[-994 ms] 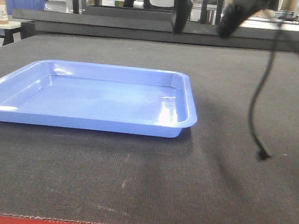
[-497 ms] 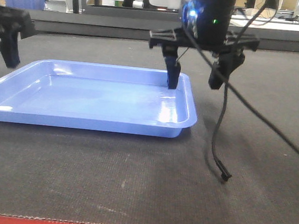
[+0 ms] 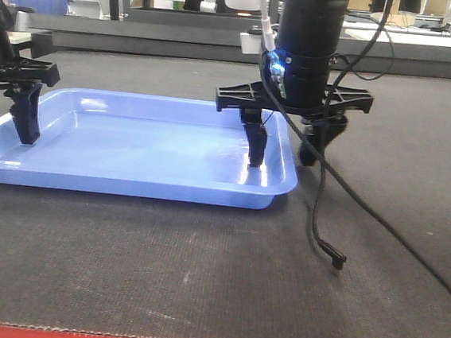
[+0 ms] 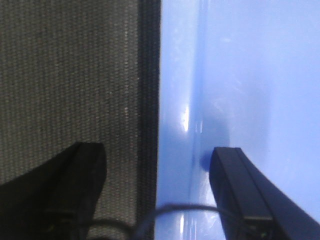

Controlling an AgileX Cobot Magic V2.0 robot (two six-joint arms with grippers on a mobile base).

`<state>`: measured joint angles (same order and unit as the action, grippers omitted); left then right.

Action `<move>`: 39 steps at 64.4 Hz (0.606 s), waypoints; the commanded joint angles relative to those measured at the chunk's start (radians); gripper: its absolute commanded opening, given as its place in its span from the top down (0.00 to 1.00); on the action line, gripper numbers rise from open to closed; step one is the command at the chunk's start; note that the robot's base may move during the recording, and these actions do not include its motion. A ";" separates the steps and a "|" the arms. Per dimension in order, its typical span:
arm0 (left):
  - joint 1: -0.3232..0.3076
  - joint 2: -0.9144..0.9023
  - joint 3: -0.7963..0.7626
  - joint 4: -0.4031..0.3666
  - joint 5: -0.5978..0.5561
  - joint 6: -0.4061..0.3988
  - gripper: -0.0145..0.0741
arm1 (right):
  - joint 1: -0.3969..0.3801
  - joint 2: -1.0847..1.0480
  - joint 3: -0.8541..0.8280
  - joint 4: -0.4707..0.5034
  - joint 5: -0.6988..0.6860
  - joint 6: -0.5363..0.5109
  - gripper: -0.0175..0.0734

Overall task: Grab blue tray and place on right shelf
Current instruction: 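Lower both grippers onto opposite rims of the light blue tray, then close both grippers on the tray rims and lift the tray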

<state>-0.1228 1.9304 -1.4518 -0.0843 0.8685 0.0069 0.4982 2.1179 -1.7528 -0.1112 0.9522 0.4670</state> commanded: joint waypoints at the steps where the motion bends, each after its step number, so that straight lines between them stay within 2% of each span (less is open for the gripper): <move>1: -0.007 -0.051 -0.033 -0.014 -0.027 -0.007 0.47 | 0.001 -0.048 -0.030 -0.025 -0.018 0.004 0.47; 6: -0.007 -0.051 -0.033 -0.014 -0.027 -0.007 0.58 | 0.001 -0.048 -0.030 -0.024 -0.016 0.004 0.66; 9: -0.007 -0.051 -0.033 -0.014 -0.027 -0.007 0.68 | 0.001 -0.048 -0.030 -0.024 -0.016 0.004 0.76; 15: -0.007 -0.051 -0.039 -0.014 -0.011 -0.007 0.89 | 0.001 -0.055 -0.030 -0.024 -0.009 0.004 0.75; 16: -0.007 -0.051 -0.041 -0.014 -0.006 -0.007 0.91 | 0.001 -0.058 -0.030 -0.024 -0.008 0.004 0.75; 19: -0.007 -0.051 -0.052 -0.014 0.017 -0.007 0.87 | 0.001 -0.067 -0.031 -0.024 -0.006 0.004 0.75; 29: -0.007 -0.080 -0.110 -0.016 0.090 -0.007 0.89 | 0.000 -0.126 -0.031 -0.025 0.007 0.004 0.75; 39: -0.038 -0.169 -0.135 -0.023 0.130 -0.007 0.88 | -0.001 -0.210 -0.031 -0.037 0.040 0.004 0.75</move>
<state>-0.1384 1.8797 -1.5416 -0.1240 1.0002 0.0000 0.5003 2.0318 -1.7555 -0.0981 0.9848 0.4909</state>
